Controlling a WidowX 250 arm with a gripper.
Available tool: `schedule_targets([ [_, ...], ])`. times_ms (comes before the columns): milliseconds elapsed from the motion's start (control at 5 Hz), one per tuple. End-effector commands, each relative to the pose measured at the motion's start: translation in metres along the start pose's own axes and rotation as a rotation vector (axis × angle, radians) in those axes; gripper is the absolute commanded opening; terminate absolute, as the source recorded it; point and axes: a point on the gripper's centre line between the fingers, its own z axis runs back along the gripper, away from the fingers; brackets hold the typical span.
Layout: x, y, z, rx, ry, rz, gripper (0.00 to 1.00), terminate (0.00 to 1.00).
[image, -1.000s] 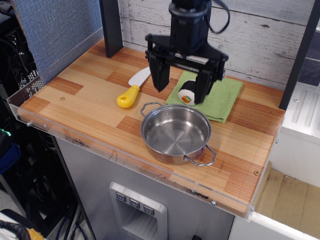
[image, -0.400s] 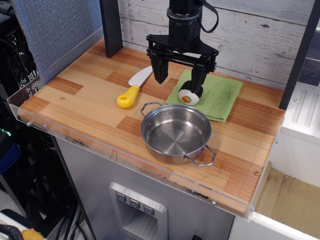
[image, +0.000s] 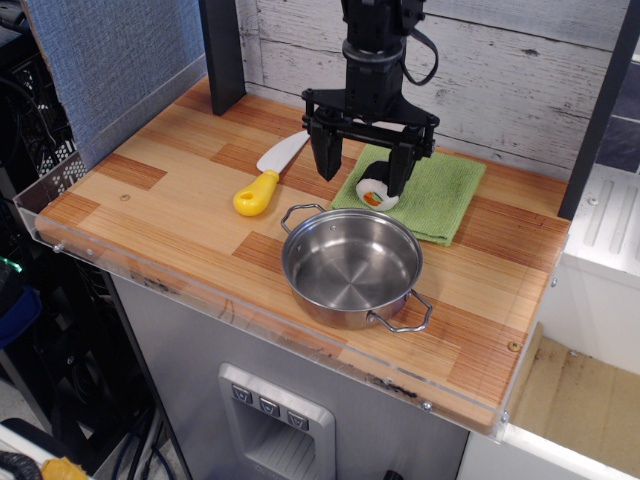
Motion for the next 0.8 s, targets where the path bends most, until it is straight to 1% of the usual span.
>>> schedule_targets([
  [0,0.017,-0.009,0.004,-0.011,-0.043,0.029,1.0,0.0],
  [200,0.018,-0.013,-0.002,-0.012,-0.029,0.039,1.0,0.0],
  [400,0.017,-0.014,0.001,0.008,-0.029,0.045,0.0,0.0],
  [600,0.011,-0.013,0.02,-0.007,-0.063,0.056,0.0,0.0],
])
